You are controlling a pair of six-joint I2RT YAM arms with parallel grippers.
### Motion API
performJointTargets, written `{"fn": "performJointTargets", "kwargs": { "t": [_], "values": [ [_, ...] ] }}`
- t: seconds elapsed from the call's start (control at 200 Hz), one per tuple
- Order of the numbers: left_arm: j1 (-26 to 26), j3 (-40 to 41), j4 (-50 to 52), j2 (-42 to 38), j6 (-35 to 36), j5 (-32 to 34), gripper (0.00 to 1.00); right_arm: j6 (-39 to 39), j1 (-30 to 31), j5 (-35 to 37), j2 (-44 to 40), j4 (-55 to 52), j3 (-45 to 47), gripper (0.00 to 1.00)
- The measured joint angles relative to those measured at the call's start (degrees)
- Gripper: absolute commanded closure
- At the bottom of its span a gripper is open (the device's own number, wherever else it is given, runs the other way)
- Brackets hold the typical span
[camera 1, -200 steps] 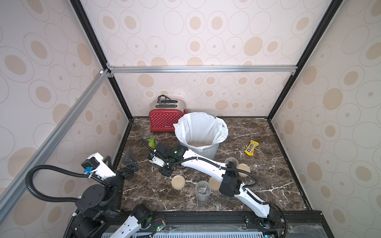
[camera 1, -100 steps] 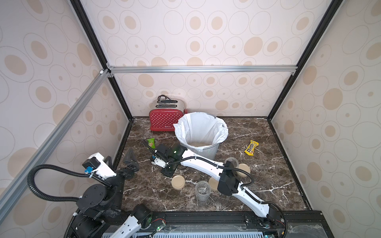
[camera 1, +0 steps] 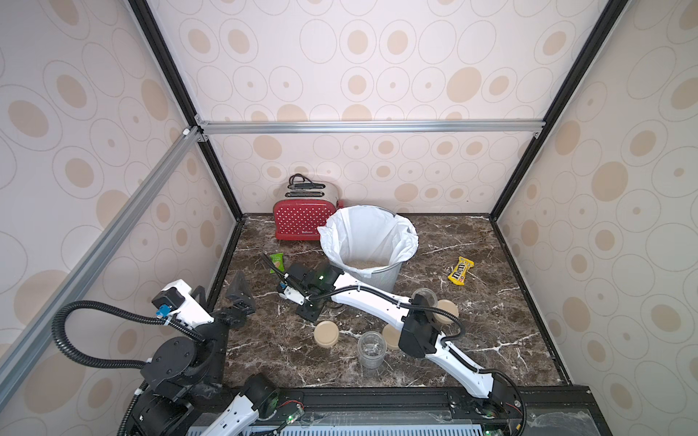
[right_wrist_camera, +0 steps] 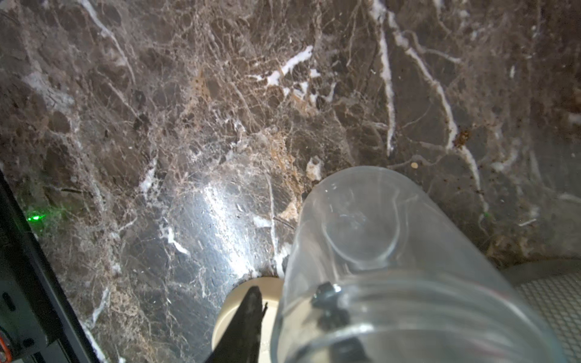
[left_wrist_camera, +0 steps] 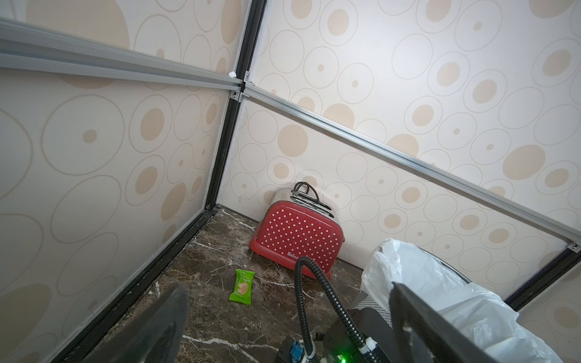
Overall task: Empty moldy rice from jars
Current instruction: Place the jar at the center of the board.
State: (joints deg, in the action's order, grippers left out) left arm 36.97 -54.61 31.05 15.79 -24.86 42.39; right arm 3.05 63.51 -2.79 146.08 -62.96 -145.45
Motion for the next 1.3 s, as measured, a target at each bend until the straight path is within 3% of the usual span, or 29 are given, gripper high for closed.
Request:
{"fn": "performJointTargets", "kwargs": {
  "t": [0.401,0.901,1.147,1.297],
  "values": [
    [0.0,0.1,0.0,0.0,-0.2,0.0,0.01,0.0,-0.2,2.9,-0.5,2.1,0.0,0.53],
    [0.0,0.3,0.3,0.3,-0.2,0.0,0.01,0.0,-0.1,5.5,-8.1,4.5,0.0,0.51],
    [0.0,0.3,0.3,0.3,0.2,1.0,0.01,0.7,1.3,8.1,-19.3,7.4,7.3,0.51],
    [0.0,0.4,0.0,0.3,1.6,2.3,0.01,0.7,3.1,9.9,-30.1,10.3,16.5,0.51]
  ]
}}
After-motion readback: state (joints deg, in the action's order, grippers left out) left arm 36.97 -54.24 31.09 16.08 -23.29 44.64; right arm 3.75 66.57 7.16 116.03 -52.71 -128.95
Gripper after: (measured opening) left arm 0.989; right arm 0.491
